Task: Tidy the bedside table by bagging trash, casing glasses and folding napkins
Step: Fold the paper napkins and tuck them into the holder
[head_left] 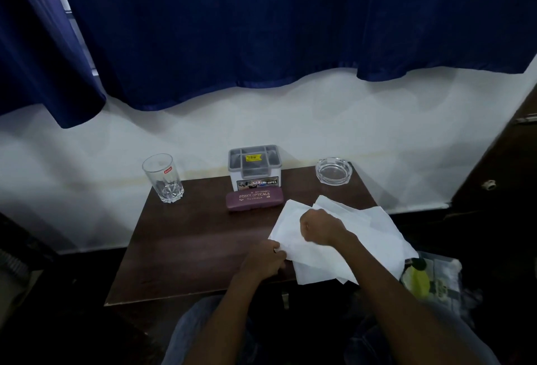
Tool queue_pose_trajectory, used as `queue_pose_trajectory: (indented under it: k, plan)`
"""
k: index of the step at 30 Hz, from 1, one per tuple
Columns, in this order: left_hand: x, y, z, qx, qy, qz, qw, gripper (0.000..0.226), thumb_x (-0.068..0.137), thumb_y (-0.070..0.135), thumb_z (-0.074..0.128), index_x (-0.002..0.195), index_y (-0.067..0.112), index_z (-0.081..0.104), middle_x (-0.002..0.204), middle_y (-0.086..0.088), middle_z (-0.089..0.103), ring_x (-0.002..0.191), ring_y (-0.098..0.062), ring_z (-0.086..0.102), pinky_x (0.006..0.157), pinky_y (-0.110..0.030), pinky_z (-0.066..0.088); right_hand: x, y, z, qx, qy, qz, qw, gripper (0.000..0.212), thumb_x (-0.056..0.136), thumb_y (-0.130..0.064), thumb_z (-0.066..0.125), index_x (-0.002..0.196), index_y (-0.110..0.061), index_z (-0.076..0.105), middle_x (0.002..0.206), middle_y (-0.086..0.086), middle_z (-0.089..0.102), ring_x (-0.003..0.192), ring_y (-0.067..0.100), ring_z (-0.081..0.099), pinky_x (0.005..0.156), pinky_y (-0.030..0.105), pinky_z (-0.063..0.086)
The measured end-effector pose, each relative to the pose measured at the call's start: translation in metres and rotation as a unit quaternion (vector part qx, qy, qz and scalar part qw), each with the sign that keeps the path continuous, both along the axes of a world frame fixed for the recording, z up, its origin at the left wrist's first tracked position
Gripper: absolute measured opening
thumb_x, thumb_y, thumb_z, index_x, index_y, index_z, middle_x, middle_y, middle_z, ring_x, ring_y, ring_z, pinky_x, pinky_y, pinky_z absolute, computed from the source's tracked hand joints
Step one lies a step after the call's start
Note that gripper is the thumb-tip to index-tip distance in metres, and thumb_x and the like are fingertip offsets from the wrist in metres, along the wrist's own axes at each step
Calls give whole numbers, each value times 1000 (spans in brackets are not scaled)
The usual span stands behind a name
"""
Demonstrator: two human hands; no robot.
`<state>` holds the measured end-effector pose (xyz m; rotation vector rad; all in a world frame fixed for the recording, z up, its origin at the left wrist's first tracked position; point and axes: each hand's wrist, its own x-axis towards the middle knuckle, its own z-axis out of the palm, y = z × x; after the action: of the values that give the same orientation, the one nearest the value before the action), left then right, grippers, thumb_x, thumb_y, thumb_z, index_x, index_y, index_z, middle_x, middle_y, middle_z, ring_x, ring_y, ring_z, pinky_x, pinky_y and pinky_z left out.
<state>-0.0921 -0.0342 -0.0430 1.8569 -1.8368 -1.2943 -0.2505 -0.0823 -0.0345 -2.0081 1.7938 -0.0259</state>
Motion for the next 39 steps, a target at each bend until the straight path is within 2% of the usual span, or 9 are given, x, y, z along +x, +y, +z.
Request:
queue_pose_trajectory:
  k: [5,9,13,14,17,20,26,32,39]
  plan:
    - [1,2,-1,16,19,4,1000,10,90,13,45,92,12,55,67,0,57,54,-11,50,64,-25,46,-18,-7,11,-78,-86,-93,989,24,85,-9,47,63,-19,54,98,15,67,93,34,64,78,41,55]
    - [2,2,1,21,4,11,1000,28,91,15,44,71,30,31,70,1,57,56,-11,50,61,-20,45,-29,-10,2,-87,-107,-172,975,39,84,-2,48,120,-15,58,129,7,55,123,27,49,100,39,43]
    - [4,4,3,27,1,2,1000,20,92,14,44,79,28,37,70,1,56,53,-9,48,37,-8,35,-29,-10,-7,-35,-87,-164,982,49,85,-8,53,133,-15,49,139,6,50,129,25,45,104,37,40]
    - [5,6,5,27,3,-1,1000,9,92,15,44,95,23,44,71,1,56,53,-8,47,36,-8,34,-27,-9,-8,-29,-79,-169,982,45,84,-9,55,129,-15,53,135,6,54,125,26,49,101,36,42]
    - [8,5,2,25,-1,-12,1000,45,91,17,44,135,6,37,79,-3,60,53,-7,48,38,-8,33,-23,-7,-2,-61,-85,-201,974,21,79,-5,56,96,-13,67,107,9,68,104,28,62,85,34,50]
    - [8,4,2,20,8,-4,1000,50,91,16,45,139,9,34,76,-2,60,53,-6,49,44,-10,37,-27,-12,17,-100,-153,-223,957,16,74,-4,57,69,-18,63,81,3,66,88,24,64,73,25,47]
    - [5,-1,-1,-16,15,44,999,38,90,18,46,127,8,48,84,-7,65,76,-21,63,73,-35,53,-39,-7,53,-141,-341,-212,905,13,77,-2,65,69,-12,69,40,-18,54,48,0,48,49,7,32]
    - [-5,-12,9,-57,186,221,956,30,91,20,55,119,10,56,106,-2,57,96,-19,55,83,-31,47,-39,0,67,-44,-388,-199,899,13,83,-8,63,92,-3,71,71,3,59,59,9,48,45,10,36]
    - [-7,-16,14,-76,259,183,945,24,82,11,67,104,13,58,87,0,62,82,-14,58,65,-18,47,-37,-1,67,-39,-441,-208,872,7,84,-11,64,82,-14,70,76,0,64,65,12,54,57,22,40]
